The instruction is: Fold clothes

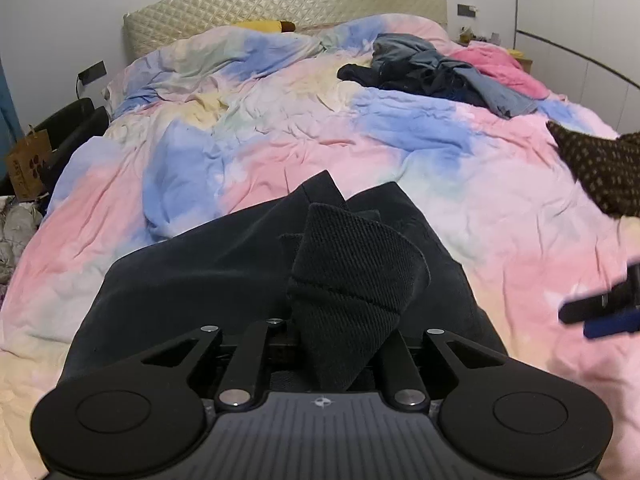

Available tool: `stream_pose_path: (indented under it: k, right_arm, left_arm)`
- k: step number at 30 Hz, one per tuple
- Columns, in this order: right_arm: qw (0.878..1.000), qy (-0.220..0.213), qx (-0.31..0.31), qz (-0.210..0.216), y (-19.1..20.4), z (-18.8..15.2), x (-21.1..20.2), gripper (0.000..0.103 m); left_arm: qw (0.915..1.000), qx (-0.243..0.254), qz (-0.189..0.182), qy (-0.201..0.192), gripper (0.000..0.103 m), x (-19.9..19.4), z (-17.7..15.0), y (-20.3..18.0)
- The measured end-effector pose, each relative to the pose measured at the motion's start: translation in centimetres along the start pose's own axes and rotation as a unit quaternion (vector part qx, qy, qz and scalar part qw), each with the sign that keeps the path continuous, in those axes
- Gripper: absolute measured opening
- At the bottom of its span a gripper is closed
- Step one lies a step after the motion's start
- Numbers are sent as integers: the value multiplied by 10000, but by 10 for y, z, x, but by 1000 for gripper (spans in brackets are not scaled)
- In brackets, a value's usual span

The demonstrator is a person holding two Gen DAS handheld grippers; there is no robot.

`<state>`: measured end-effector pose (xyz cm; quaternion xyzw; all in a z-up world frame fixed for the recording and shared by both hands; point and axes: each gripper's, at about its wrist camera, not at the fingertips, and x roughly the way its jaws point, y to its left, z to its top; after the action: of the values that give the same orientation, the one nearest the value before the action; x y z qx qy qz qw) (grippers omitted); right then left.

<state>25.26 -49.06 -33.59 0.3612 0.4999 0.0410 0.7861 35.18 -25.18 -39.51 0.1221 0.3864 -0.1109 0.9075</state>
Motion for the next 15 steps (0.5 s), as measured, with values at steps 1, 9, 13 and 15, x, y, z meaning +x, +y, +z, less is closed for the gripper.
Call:
stream_pose_path:
  k: [1,9,13,15]
  right_arm:
    - [9999,21,11,130,4,6,2,65]
    - [9897,428,264,1343,55,61,45,70]
    - [9832,819,354,1591,80,77,87,76]
    - [9825,940,402,1556,89,84,109,76]
  left_arm:
    - [10000,48,2,19,22,-2,2,1]
    - [9978,624,-195,73,44,-39,20,1]
    - [9951,945,-278,65,45,-34,16,3]
    - [9934,1095,-336,60,45,-30,15,4]
